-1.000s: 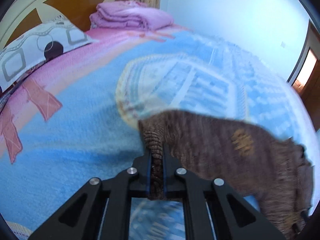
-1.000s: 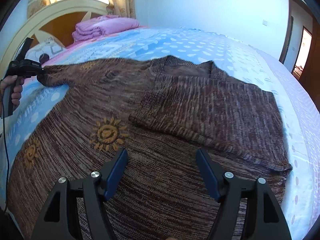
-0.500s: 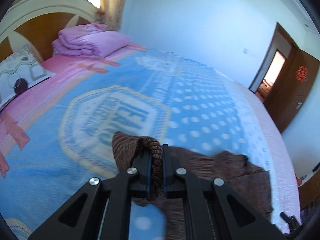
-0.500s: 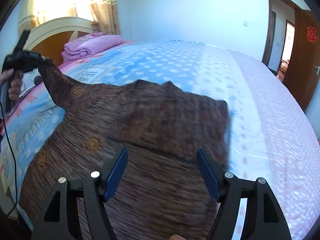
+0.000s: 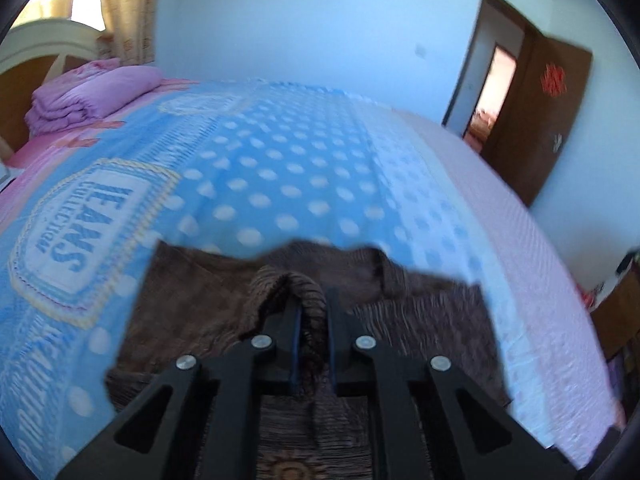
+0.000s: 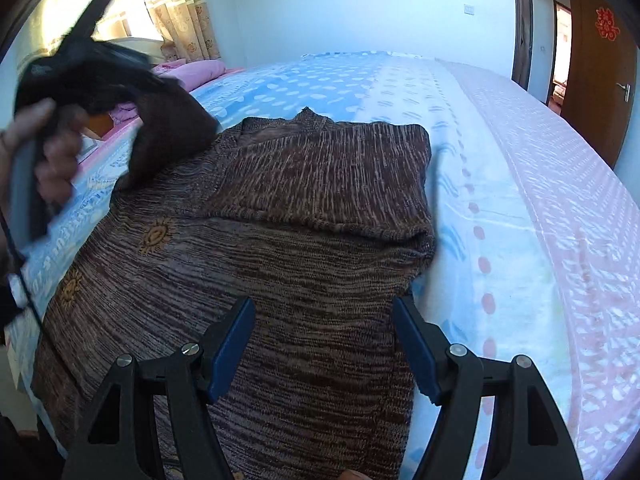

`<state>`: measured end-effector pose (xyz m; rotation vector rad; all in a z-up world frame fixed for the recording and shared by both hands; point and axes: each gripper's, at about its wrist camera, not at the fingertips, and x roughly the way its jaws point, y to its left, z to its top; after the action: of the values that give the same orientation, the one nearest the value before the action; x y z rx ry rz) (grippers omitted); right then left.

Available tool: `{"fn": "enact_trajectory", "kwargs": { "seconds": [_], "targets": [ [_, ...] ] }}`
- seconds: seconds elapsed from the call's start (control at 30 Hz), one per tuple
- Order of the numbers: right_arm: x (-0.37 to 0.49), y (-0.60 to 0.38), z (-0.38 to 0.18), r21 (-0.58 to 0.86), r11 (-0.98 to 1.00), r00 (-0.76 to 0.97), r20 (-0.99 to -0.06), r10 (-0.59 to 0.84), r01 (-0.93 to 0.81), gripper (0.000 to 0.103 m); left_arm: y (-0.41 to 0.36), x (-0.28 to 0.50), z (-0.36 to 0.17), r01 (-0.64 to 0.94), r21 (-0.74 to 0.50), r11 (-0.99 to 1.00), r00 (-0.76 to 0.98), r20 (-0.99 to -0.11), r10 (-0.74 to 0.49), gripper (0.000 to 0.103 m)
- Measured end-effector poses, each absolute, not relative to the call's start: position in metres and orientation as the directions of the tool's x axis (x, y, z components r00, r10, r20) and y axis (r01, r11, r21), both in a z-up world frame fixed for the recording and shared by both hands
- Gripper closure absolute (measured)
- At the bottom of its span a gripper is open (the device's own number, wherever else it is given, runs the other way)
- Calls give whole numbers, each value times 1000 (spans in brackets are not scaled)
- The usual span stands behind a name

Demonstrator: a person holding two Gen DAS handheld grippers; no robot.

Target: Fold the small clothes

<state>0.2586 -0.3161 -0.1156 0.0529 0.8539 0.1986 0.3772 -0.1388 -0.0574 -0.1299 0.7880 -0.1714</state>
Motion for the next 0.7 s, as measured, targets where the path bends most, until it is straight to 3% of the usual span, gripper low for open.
{"fn": "enact_trajectory", "kwargs": {
  "seconds": [0.13, 0.23, 0.3, 0.4, 0.53, 0.7],
  "targets": [
    [256, -316, -123, 99, 982, 642, -746, 179, -158, 32, -187, 368, -103, 182, -103, 978, 614, -765, -195, 78],
    [256, -318, -125, 97, 983, 652, -738, 176, -155, 31, -191, 350, -101, 240, -48, 970, 634, -749, -194, 71],
    [256, -320, -125, 106, 983, 657, -731, 181, -153, 31, -173, 339, -91, 247, -11, 969, 684, -706, -182, 52],
    [255, -321, -125, 118, 981, 670, -717, 191, -153, 31, -132, 333, -80, 166, 112, 980, 778, -626, -60, 26],
    [255, -317, -122, 125, 982, 683, -706, 186, -139, 31, -60, 354, -95, -36, 316, 948, 782, -582, 223, 27],
    [268, -293, -101, 114, 982, 687, -702, 189, -154, 31, -2, 375, -134, -80, 337, 938, 665, -683, 302, 27]
  ]
}}
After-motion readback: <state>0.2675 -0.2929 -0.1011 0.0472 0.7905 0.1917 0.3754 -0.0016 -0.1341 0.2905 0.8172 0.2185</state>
